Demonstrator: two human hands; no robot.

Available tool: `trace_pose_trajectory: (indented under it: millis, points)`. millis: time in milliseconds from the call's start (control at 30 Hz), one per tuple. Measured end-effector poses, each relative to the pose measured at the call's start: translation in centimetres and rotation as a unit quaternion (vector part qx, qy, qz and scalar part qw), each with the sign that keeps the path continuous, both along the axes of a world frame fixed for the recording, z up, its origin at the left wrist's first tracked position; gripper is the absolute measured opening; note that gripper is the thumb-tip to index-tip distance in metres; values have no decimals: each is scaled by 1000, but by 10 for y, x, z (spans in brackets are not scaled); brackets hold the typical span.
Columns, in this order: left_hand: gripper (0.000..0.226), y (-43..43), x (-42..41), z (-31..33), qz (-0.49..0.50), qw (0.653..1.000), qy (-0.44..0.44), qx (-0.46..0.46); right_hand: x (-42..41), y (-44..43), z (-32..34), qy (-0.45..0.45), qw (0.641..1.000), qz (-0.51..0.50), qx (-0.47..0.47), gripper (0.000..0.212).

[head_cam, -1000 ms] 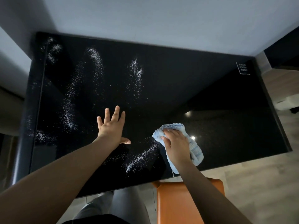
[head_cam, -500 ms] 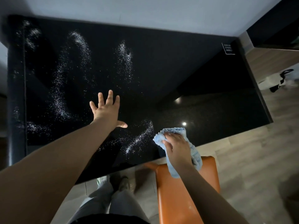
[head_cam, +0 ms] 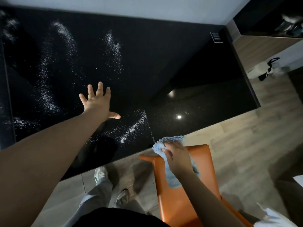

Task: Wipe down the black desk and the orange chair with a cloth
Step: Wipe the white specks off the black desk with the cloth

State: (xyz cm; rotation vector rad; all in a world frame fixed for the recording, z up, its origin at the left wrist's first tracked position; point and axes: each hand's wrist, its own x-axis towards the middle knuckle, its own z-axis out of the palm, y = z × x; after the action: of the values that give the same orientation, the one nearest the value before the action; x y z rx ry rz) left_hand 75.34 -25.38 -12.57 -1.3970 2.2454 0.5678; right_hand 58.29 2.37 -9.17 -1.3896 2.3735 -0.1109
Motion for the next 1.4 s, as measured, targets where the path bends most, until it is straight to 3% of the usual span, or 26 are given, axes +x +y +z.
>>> trace_pose_trajectory:
  millis: [200,433,800,967,1400]
  points:
    - [129,-1,0,0,-3,1000,1,-3,13,33,0,7,1000,-8,-3,17]
    - [126,2,3,7,-4,1000,14,-7,3,10,23,16,999,-20,-45,20]
    - [96,-10,33,37,0,997,75,13,-16,-116,57,3,982,-3,-190,22]
    - [97,-20,50,53,17,997,74,-23,-18,-178,69,5,977,28,-213,14]
    - [108,-82,58,52,101,994,39,-11,-53,-352,57,14,974,118,-193,20]
